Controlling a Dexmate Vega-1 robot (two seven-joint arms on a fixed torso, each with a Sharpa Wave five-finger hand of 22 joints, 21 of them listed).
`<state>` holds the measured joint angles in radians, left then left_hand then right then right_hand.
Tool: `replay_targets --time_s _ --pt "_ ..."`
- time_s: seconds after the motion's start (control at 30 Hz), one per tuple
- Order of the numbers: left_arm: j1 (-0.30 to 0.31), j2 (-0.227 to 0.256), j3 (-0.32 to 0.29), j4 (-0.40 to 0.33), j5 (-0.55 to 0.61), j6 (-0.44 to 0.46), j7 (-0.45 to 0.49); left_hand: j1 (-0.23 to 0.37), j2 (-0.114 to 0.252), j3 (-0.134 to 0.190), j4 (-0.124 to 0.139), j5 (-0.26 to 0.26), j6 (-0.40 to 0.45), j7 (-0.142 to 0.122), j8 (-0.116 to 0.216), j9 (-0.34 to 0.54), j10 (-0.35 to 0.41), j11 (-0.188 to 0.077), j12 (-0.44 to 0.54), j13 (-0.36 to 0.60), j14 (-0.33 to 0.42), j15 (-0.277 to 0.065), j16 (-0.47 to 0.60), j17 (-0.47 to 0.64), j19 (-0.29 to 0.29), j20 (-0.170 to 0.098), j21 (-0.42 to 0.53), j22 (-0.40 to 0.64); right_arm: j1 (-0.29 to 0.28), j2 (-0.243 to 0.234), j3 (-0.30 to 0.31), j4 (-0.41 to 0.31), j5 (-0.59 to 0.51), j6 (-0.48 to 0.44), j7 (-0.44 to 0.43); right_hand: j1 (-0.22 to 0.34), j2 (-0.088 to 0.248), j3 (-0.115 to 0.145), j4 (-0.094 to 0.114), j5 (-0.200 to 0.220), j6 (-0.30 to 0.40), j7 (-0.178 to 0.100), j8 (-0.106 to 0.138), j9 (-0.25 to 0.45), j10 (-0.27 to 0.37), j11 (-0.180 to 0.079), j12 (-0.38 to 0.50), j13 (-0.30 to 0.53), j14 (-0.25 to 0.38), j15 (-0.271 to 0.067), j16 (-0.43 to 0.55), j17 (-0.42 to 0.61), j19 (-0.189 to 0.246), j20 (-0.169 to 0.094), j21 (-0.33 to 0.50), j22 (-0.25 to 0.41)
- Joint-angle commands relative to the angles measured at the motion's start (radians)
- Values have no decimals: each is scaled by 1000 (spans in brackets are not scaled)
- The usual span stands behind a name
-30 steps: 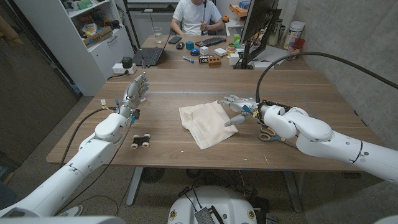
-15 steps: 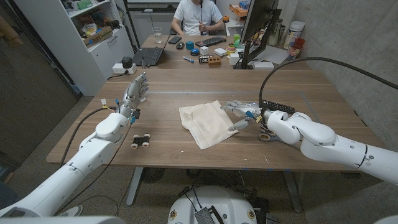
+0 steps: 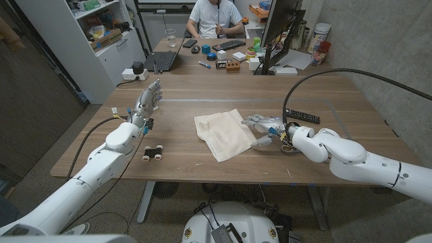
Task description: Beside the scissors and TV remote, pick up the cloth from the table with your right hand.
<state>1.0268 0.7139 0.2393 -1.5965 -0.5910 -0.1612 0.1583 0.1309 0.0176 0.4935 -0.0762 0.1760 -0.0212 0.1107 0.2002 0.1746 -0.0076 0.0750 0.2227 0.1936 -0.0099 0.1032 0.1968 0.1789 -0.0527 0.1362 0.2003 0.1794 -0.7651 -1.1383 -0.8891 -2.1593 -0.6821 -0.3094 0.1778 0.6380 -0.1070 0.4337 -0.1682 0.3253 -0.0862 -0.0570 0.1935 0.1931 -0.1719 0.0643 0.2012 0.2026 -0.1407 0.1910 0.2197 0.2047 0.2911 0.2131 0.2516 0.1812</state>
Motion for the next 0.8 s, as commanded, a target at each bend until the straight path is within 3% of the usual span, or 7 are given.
replay_targets --time_s 0.03,0.8 --pt "-9 9 10 -25 15 29 12 1 10 -2 -5 1 5 3 0 6 6 3 1 1 6 3 3 4 3 9 3 2 -7 2 -11 40 6 36 -53 14 2 8 -1 6 -4 -8 9 4 -34 -6 4 3 3 -1 3 0 14 3 5 2" --pt "-17 3 21 -24 17 53 21 -2 11 -3 -7 1 12 3 -1 6 10 4 0 1 9 7 1 5 2 13 2 2 -18 25 -41 84 15 81 -80 46 8 17 -3 5 -4 -15 11 4 -39 -7 4 4 1 -10 1 0 39 4 4 -1"
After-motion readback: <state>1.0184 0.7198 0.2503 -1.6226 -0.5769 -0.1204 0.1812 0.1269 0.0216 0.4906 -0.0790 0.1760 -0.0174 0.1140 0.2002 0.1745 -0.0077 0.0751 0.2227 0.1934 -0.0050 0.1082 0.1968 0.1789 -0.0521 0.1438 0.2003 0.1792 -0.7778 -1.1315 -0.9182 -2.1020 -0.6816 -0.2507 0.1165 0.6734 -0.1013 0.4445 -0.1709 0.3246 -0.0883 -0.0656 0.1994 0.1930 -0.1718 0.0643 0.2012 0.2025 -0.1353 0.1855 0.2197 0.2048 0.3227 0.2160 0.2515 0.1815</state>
